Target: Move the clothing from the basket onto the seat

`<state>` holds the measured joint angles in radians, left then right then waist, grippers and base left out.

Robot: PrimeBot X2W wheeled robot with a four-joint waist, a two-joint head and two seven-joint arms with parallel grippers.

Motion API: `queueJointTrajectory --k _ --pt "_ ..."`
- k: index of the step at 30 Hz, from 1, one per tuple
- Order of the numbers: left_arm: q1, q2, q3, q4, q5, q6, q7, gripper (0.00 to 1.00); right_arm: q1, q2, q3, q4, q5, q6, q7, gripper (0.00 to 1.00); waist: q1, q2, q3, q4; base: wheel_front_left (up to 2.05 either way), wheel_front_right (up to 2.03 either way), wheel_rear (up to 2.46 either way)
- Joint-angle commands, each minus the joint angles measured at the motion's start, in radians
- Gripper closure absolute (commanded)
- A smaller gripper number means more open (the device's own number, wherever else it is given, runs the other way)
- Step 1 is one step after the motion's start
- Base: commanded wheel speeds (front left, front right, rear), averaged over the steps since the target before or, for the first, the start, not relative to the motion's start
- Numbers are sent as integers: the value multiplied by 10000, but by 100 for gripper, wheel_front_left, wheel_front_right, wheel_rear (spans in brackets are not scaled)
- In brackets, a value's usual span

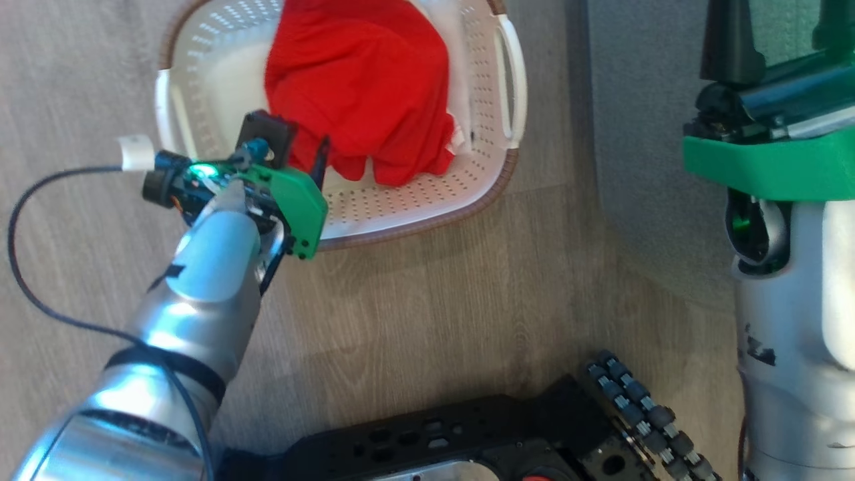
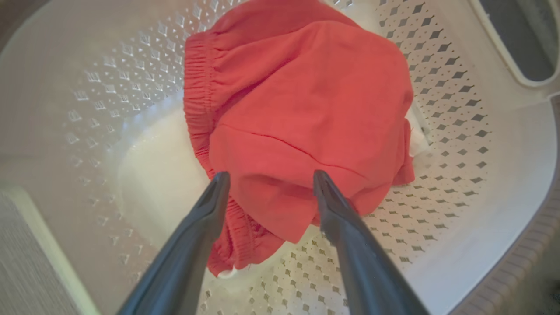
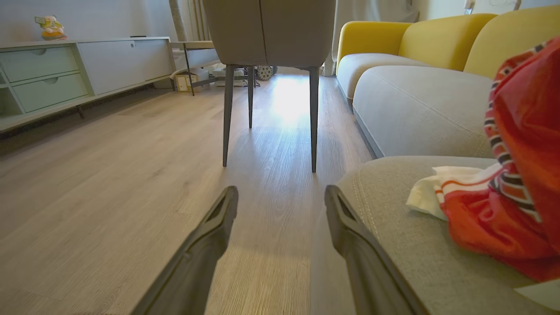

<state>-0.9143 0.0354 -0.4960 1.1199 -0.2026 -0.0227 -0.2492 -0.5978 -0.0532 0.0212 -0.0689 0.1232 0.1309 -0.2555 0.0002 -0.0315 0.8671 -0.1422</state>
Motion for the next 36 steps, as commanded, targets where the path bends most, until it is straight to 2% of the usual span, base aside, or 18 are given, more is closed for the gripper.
queueJointTrajectory --k 1,15,28,29,30,31,32,36 --pt "-60 149 37 177 -5 95 -126 0 59 30 326 -516 87 -2 -62 0 -2 0 125 -177 0 0 0" --pt "-880 149 -305 1281 -385 103 240 0 153 30 817 -954 144 -2 -62 0 -2 0 291 -575 0 0 0" --pt "-1135 237 -626 1620 -543 539 1024 0 57 30 1007 -1120 273 -2 -63 0 -2 0 486 -1061 0 0 0" --pt "-1148 258 -630 1630 -556 557 1028 23 54 30 1005 -1129 286 -2 -63 0 -2 0 497 -1084 0 0 0" --pt "-1158 277 -638 1639 -565 570 1032 58 53 30 1003 -1133 300 -2 -63 0 -2 0 507 -1106 0 0 0" --pt "-1165 295 -645 1646 -577 576 1034 84 55 30 1002 -1136 317 -2 -63 0 -2 0 514 -1127 0 0 0" --pt "-1169 317 -652 1653 -589 578 1037 100 58 30 1002 -1137 333 -2 -63 0 -2 0 520 -1149 0 0 0" --pt "-1179 367 -737 1675 -611 564 941 100 88 30 923 -1125 372 -2 -63 0 -2 0 480 -1132 0 0 0"
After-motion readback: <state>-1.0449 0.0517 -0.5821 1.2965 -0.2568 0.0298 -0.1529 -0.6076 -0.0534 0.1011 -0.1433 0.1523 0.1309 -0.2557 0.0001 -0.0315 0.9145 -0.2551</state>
